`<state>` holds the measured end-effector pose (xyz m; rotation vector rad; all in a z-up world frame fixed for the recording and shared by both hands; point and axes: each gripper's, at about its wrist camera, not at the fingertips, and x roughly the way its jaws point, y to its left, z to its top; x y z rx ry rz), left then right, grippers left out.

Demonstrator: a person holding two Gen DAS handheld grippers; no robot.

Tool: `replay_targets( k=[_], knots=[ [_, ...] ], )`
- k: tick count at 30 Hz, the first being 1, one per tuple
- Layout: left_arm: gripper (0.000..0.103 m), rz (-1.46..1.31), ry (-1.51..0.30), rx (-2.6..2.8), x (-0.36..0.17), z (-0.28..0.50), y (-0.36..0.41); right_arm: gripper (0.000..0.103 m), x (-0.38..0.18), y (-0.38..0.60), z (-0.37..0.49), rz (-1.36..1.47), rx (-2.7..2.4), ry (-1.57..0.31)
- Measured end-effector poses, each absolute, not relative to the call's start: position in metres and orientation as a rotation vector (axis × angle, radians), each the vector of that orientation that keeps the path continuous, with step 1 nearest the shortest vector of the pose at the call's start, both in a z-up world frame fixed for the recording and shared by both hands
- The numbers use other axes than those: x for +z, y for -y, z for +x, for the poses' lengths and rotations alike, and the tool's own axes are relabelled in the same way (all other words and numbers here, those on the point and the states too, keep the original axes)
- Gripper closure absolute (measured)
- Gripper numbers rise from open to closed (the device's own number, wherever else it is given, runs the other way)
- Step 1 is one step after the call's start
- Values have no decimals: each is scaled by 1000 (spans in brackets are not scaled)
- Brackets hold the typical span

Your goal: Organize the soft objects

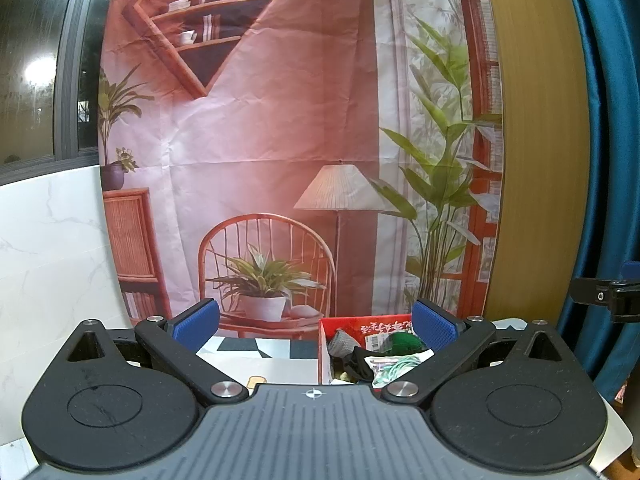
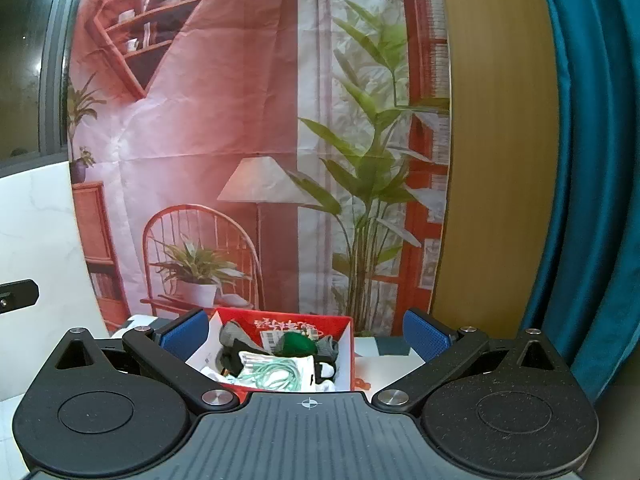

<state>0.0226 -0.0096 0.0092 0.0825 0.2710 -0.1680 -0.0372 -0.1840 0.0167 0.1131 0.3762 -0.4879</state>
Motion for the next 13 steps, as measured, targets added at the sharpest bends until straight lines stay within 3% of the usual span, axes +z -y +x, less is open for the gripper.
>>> replay_targets(
  k=[13],
  knots=[
    [0,71,-264,-164,9,21,8,0,16,184,-35,107,-495,-383]
  ],
)
